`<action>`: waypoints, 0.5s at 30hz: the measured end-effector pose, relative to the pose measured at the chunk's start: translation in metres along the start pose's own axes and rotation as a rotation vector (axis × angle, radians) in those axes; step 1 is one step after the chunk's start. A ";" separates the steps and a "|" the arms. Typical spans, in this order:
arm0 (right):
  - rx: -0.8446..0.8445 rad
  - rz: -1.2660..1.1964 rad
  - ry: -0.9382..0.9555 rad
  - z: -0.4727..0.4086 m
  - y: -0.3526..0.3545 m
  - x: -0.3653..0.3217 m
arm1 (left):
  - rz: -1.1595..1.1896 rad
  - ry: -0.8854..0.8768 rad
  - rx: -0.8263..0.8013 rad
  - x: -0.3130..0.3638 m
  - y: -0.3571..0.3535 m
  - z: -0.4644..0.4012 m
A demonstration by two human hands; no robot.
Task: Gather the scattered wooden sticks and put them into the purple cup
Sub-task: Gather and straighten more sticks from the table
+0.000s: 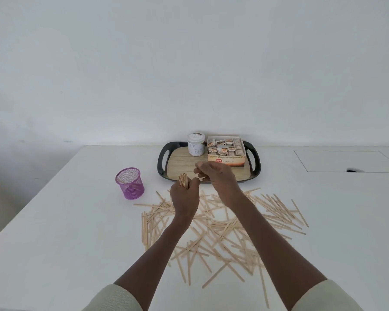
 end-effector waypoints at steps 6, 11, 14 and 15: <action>-0.399 0.667 0.162 -0.010 -0.041 -0.025 | -0.175 -0.083 -0.039 -0.012 0.007 -0.015; -0.448 0.862 0.273 -0.006 -0.068 -0.030 | -0.301 -0.136 -0.017 -0.017 0.015 -0.020; -0.460 0.901 0.248 -0.004 -0.080 -0.026 | -0.360 -0.117 -0.017 -0.023 0.022 -0.024; -0.466 0.910 0.238 -0.004 -0.083 -0.025 | -0.389 -0.121 -0.008 -0.025 0.026 -0.025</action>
Point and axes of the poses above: each hand's wrist, its own z-axis away from the middle knuckle, its own y-axis out of the back of the hand, x = y × z, the point moved 8 cm from there along -z, towards the middle knuckle, and after that the axes turned 7 degrees about y, right-handed, at the moved point
